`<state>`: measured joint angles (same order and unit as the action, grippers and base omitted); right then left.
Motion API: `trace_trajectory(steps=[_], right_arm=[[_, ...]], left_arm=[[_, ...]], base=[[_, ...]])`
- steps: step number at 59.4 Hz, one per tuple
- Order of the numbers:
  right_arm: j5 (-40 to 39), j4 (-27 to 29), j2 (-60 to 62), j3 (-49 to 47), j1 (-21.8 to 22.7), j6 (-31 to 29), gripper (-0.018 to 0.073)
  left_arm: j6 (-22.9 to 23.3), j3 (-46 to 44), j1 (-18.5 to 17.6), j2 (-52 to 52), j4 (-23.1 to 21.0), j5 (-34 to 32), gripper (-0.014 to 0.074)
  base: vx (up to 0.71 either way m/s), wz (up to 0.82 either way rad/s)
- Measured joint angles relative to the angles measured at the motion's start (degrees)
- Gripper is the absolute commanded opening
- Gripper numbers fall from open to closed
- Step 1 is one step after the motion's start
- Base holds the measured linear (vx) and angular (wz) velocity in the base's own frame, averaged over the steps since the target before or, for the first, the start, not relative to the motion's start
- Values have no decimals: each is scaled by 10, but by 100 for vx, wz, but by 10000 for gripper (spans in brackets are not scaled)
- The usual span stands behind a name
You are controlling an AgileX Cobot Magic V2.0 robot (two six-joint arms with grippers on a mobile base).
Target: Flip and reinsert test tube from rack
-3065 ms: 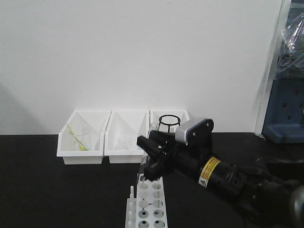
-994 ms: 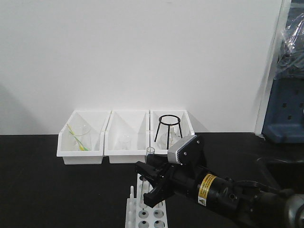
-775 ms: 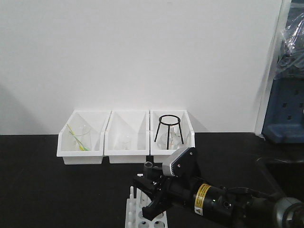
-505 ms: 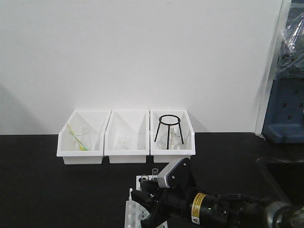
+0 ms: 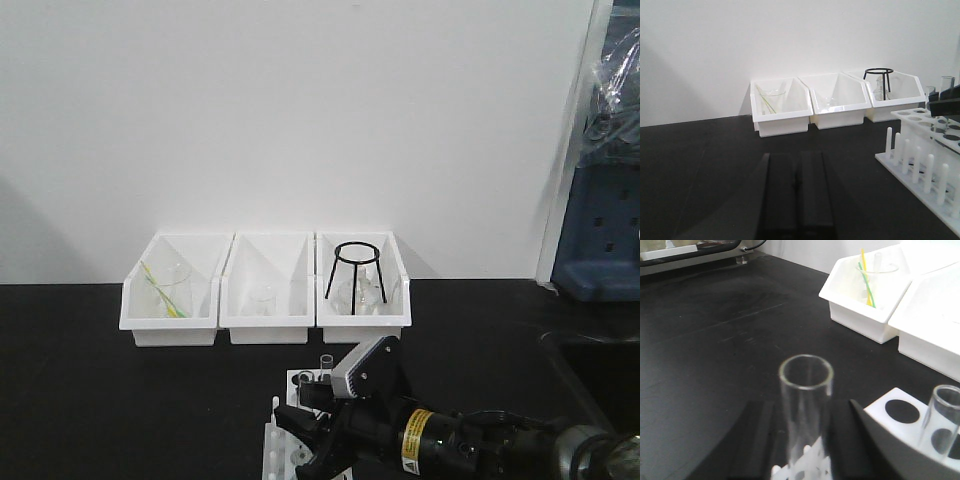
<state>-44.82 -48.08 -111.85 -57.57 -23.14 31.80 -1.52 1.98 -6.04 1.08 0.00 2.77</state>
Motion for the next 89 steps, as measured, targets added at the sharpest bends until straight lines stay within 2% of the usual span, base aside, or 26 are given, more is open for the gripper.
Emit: trace_trajectory(steps=[9, 18, 23, 28, 38, 46, 56, 72, 89], right_arm=[[-14, 0, 2, 0, 0, 0, 530], [-9, 2, 35, 0, 0, 0, 520], [9, 20, 76, 0, 0, 0, 479], [46, 42, 129, 0, 0, 8, 374], [168, 43, 259, 7, 0, 61, -17], [248, 18, 372, 60, 0, 107, -13], [273, 2, 522, 183, 0, 142, -10], [312, 0, 741, 328, 0, 145, -10], [315, 0, 850, 376, 0, 143, -10]], left_arm=[[0, 0, 0, 0, 0, 0, -6], [0, 0, 0, 0, 0, 0, -6], [0, 0, 0, 0, 0, 0, -6], [0, 0, 0, 0, 0, 0, -6], [0, 0, 0, 0, 0, 0, -6], [0, 0, 0, 0, 0, 0, -6], [0, 0, 0, 0, 0, 0, -6], [0, 0, 0, 0, 0, 0, -6], [0, 0, 0, 0, 0, 0, -6]], base=[[0, 0], [0, -1], [0, 0], [0, 0], [0, 0], [0, 0], [0, 0], [0, 0], [0, 0]])
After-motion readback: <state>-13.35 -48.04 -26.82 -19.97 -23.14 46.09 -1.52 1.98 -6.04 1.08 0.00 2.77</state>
